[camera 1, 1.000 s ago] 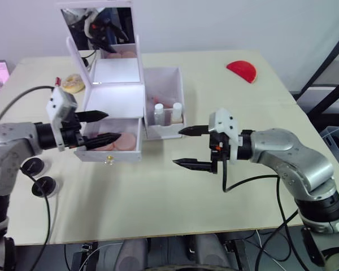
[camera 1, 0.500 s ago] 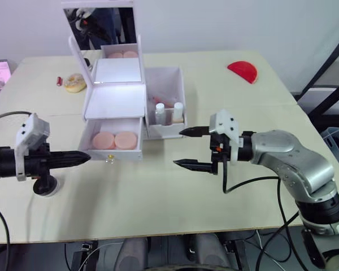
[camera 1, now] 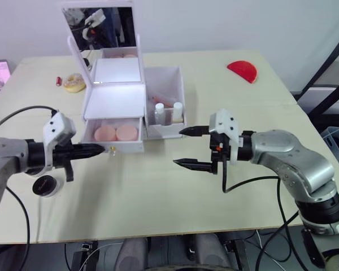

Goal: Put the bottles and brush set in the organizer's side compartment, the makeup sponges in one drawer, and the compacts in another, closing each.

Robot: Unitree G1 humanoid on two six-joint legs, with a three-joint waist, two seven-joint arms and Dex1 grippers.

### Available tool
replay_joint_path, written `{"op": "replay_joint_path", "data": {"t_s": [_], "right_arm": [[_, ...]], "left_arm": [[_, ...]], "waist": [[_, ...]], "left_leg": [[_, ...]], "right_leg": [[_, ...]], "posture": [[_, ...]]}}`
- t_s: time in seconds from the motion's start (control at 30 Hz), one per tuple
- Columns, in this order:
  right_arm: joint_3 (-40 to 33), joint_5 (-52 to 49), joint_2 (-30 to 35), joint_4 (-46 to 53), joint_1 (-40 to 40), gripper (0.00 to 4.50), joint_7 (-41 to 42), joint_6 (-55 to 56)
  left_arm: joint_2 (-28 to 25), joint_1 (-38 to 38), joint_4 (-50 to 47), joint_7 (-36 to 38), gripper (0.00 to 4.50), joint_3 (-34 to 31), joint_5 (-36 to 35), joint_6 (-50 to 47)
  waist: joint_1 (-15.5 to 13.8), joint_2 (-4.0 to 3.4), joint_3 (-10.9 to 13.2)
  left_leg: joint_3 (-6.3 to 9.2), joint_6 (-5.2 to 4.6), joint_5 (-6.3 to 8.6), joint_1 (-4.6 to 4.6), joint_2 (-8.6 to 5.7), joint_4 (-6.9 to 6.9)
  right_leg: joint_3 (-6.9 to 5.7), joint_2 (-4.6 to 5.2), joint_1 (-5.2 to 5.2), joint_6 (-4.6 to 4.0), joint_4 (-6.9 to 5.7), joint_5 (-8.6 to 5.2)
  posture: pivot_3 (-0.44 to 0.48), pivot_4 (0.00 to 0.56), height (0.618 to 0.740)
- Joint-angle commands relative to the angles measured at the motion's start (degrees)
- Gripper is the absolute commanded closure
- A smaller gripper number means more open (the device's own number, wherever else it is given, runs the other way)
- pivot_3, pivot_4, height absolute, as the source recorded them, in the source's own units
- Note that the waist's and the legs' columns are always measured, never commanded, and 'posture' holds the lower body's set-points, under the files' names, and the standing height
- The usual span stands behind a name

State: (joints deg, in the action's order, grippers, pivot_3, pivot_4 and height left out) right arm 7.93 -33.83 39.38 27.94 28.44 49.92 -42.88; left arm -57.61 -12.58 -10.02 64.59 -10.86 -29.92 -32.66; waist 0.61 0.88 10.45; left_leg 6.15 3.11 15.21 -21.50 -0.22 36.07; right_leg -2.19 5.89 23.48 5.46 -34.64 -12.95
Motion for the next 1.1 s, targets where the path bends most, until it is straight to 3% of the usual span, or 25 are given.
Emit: {"op": "replay_joint_path", "data": {"t_s": [0.03,0.23,0.63,1.1], "right_arm": [[-1.11,-0.2,0.01,2.05,1.06,0.0,-0.17,0.59],[-0.8,-0.2,-0.3,2.19,1.11,0.0,-0.4,0.5],[-0.52,-0.09,-0.09,2.43,0.65,0.0,-0.39,0.55],[-0.79,-0.6,-0.17,2.52,0.93,0.0,-0.27,0.42]], "left_arm": [[1.53,-3.63,2.41,-1.75,4.47,1.92,2.66,2.43],[6.09,-9.06,7.8,-4.53,4.47,5.27,6.55,5.15],[12.28,-13.36,12.23,-9.39,4.47,6.01,9.01,6.48],[12.72,-14.39,13.99,-9.61,4.47,6.38,11.09,7.85]], "waist": [[0.05,0.0,0.0],[0.05,0.01,0.0],[-0.07,0.04,0.01],[-0.13,0.05,0.02]], "left_leg": [[0.0,0.0,0.0,0.01,0.0,0.0],[0.0,0.0,0.0,0.01,0.0,-0.01],[0.04,0.0,0.0,0.06,0.0,0.07],[0.09,-0.01,-0.02,0.09,-0.01,0.19]], "right_leg": [[0.0,0.0,-0.01,0.0,-0.01,0.0],[0.01,-0.01,0.0,0.11,-0.05,0.14],[0.01,-0.01,0.01,0.21,-0.3,0.09],[0.01,-0.02,-0.02,0.14,-0.43,0.06]], "posture": [[0.0,0.15,0.739],[0.0,0.15,0.739],[0.0,0.15,0.739],[0.0,0.15,0.739]]}}
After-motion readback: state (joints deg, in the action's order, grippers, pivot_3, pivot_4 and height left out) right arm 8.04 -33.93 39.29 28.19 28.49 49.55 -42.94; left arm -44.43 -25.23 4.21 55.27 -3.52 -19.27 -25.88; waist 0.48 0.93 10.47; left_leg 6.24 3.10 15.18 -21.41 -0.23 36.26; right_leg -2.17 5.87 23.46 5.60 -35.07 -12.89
